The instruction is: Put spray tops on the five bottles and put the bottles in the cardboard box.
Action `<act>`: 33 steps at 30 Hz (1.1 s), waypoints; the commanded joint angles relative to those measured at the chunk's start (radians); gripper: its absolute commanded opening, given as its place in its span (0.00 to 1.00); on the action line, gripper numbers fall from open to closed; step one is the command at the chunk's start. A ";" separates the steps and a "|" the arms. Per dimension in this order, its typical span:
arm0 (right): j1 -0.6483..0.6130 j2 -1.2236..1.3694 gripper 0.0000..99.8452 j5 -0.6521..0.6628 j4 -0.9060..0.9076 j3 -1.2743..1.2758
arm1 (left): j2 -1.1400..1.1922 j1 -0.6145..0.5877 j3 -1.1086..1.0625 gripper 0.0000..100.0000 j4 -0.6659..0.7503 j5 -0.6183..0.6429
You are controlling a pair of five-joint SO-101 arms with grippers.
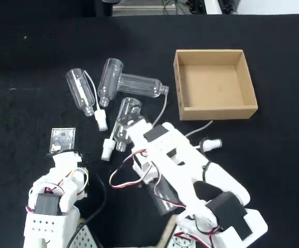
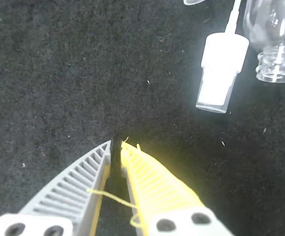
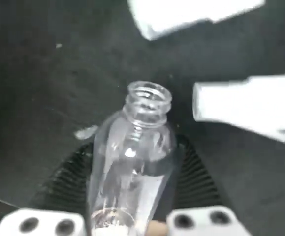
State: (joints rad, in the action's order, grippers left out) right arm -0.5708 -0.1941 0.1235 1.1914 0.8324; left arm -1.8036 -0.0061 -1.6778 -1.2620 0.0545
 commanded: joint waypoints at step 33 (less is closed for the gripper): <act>0.000 -0.476 0.34 0.381 -0.008 0.314 | -0.005 -0.012 -0.022 0.03 -0.005 0.009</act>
State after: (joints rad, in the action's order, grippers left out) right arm -0.5738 -0.6345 0.5071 1.2114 1.1439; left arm -1.8036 -0.0061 -1.6778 -1.2620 0.0545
